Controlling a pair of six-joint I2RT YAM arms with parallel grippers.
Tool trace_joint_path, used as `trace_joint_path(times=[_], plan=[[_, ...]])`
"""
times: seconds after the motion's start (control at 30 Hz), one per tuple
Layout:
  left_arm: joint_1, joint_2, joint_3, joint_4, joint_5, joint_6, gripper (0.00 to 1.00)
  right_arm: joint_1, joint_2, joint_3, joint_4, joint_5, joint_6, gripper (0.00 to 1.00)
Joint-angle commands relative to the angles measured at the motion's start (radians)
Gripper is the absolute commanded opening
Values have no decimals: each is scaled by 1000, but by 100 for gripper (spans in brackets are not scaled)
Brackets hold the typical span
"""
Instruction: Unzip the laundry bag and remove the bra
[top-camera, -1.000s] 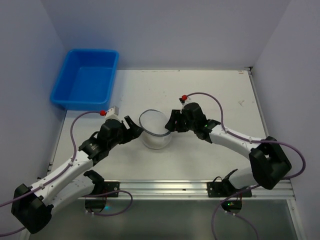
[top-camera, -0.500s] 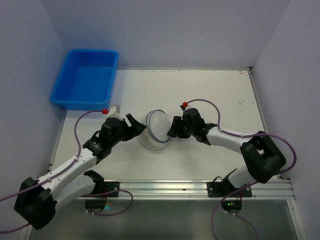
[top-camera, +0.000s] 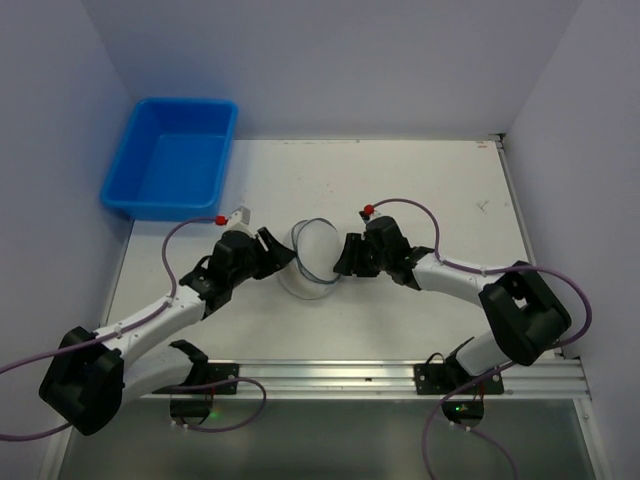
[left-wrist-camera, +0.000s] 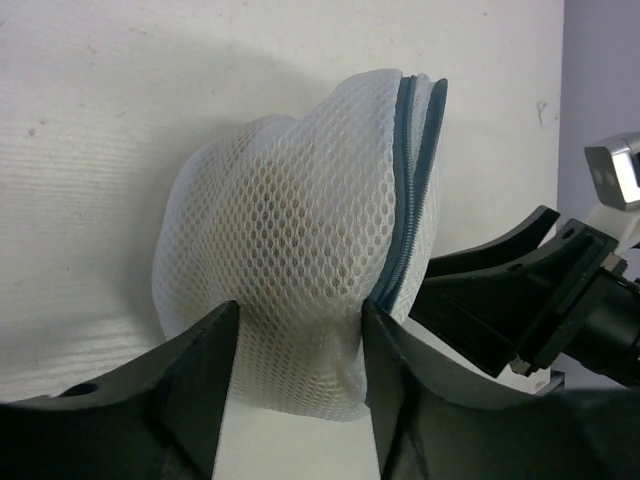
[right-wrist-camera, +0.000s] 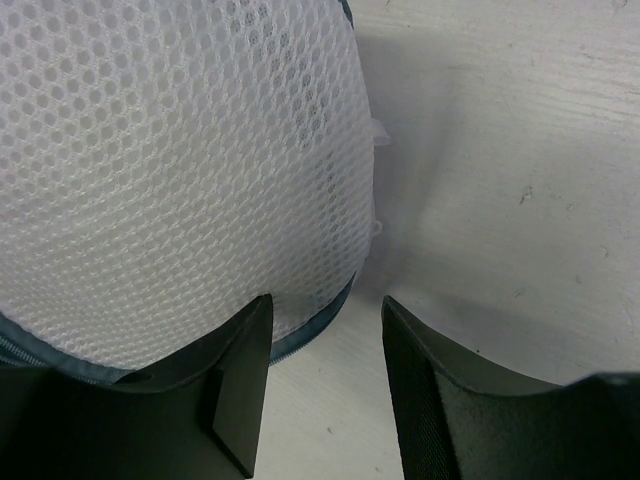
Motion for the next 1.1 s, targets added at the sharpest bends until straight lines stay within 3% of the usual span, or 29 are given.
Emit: trace_joint_path(times=[0.0,0.07,0.1,0.17,0.2,0.23,0.43,0.67,1.07], plan=[[6,45,12,33,-35,20,55,-2,-8,5,41,-24,-7,50],[4,66,-4,49,-35,18,45,-1,-33,8,29,-36,-17,51],[4,88,-10,58,-26,17,33,-2,-47,9,26,-36,-22,51],[3,111,-25,90,-22,15,19,4,-100,14,-1,-7,-40,51],[1,114,-27,99,-20,14,6,9,-120,31,-20,10,-50,52],[1,120,-28,105,-19,15,0,22,-140,43,-70,30,-75,53],[-23,108,-16,138,-17,29,0,154,-240,187,-225,206,-174,59],[-33,36,-25,139,-9,17,0,274,-150,341,-284,315,-286,69],[-37,-39,-24,142,34,-8,0,369,7,424,-256,352,-364,41]])
